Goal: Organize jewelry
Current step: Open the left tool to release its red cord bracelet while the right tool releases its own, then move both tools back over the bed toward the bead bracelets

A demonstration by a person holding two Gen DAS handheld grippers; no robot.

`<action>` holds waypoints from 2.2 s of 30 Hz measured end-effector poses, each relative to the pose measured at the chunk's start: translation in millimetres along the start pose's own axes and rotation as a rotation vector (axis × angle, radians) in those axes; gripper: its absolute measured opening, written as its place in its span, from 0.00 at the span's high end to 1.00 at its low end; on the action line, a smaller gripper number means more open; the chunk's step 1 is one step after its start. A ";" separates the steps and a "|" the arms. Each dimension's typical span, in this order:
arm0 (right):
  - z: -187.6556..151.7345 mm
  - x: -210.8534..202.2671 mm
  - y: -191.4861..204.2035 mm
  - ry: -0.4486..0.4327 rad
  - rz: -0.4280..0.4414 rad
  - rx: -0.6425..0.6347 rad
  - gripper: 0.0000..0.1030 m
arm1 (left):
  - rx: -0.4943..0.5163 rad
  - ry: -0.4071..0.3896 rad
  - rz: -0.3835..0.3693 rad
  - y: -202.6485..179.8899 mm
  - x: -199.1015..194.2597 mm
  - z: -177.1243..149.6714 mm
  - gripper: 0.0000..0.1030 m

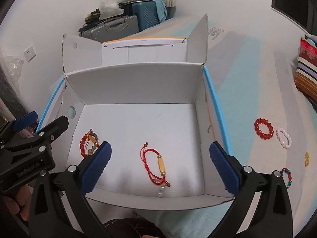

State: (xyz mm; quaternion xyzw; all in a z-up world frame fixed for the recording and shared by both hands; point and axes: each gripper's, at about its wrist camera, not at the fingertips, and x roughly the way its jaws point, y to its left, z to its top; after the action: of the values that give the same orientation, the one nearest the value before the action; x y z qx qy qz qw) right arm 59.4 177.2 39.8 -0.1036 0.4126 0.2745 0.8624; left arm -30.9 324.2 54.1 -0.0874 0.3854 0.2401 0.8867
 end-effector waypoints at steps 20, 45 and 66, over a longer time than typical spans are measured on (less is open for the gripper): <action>-16.5 -45.3 -82.9 -0.055 -0.082 0.094 0.07 | 0.050 -0.054 -0.072 -72.9 -26.6 11.0 0.06; -61.5 -79.5 -221.3 -0.063 -0.210 0.252 0.07 | 0.198 -0.057 -0.208 -220.6 -23.0 17.3 0.06; -93.7 -50.5 -353.9 0.013 -0.246 0.438 0.07 | 0.303 0.028 -0.272 -346.1 45.4 17.0 0.06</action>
State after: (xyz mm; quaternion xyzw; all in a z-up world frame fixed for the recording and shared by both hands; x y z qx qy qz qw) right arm 170.1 -173.4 1.8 0.0345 0.4522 0.0709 0.8884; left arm 177.4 45.4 22.4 -0.0079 0.4142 0.0560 0.9084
